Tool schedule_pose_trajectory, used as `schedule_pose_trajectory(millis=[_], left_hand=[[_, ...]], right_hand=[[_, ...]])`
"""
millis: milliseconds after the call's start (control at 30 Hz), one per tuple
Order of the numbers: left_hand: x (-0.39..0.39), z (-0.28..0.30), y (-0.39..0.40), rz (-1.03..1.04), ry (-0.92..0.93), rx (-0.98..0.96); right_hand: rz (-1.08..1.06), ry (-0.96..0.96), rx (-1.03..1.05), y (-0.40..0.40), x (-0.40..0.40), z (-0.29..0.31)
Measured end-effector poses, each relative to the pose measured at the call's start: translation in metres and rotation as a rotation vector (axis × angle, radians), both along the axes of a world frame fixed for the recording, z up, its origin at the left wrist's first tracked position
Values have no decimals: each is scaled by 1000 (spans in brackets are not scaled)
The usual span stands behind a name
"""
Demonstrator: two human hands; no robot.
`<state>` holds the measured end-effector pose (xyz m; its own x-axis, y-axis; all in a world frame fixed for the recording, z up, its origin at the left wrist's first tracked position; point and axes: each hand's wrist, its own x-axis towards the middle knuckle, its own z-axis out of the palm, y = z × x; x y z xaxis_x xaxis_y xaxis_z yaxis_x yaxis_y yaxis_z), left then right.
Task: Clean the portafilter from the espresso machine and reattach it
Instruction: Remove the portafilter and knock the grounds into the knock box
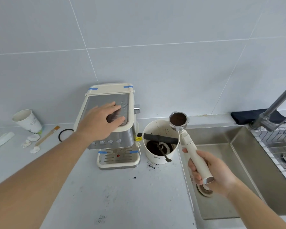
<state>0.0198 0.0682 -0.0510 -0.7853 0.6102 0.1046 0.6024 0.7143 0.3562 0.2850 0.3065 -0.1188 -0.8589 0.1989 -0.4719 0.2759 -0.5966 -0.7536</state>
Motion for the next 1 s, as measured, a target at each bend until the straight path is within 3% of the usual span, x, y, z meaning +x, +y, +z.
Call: schedule_pose_trajectory(millis=[533,1000], left_hand=[[-2,-2,0,23,29,9],[-8,-6,-1,12,37,-14]], right_hand=[[-87,-138,291,12,-27,-30],[50,-253,1176,11,-38,-37]])
